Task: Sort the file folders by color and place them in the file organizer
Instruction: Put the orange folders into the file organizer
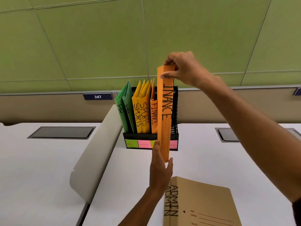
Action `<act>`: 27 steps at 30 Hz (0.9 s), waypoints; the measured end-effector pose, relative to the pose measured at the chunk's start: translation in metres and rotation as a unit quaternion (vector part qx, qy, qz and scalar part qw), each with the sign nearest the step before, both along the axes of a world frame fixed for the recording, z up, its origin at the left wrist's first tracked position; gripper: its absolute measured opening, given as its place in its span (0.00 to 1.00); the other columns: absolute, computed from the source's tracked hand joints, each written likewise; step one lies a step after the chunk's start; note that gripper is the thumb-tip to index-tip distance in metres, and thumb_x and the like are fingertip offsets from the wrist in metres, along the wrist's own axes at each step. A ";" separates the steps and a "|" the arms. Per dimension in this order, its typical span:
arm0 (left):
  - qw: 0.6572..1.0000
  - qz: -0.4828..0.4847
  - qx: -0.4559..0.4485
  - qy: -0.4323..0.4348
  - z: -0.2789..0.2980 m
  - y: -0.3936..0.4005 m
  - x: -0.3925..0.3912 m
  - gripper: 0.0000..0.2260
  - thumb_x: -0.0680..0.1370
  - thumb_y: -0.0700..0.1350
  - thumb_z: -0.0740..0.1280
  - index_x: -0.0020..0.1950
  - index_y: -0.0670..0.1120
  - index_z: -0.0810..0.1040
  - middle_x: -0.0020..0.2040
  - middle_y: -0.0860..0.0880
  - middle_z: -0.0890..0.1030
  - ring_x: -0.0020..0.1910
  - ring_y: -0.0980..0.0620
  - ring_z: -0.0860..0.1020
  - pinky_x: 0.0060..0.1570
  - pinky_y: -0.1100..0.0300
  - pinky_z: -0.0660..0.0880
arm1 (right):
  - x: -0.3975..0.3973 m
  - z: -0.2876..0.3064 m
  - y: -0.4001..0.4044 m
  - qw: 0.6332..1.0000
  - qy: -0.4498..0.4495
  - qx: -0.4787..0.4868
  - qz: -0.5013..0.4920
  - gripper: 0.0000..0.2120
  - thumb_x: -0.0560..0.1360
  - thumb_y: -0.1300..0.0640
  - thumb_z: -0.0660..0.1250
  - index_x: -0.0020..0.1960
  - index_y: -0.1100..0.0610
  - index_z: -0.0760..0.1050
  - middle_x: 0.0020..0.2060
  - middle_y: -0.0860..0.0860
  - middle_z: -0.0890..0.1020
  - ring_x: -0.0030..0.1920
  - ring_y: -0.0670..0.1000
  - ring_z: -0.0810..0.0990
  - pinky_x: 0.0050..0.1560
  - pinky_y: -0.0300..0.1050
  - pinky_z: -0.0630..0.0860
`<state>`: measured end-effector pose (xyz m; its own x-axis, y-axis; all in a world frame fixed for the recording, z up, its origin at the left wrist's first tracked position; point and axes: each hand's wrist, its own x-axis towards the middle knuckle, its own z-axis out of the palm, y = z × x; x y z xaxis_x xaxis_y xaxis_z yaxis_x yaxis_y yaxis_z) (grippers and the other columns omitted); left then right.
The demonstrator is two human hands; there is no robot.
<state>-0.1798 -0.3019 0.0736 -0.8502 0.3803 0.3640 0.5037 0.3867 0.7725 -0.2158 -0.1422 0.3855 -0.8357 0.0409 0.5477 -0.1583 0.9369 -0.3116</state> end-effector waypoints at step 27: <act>0.940 -0.027 -0.321 0.111 -0.065 -0.028 -0.119 0.41 0.75 0.70 0.53 0.80 0.48 0.48 0.80 0.46 0.46 0.79 0.44 0.45 0.72 0.40 0.49 | -0.098 -0.117 0.022 0.986 0.150 0.067 -0.021 0.14 0.73 0.58 0.71 0.53 0.65 0.73 0.45 0.59 0.81 0.42 0.55 0.81 0.42 0.43 0.77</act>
<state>-0.2986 -0.3301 0.0088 -0.7531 0.6233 0.2104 0.6577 0.7064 0.2615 -0.3141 -0.1206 0.2686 -0.6339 -0.0179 0.7732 -0.1856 0.9740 -0.1296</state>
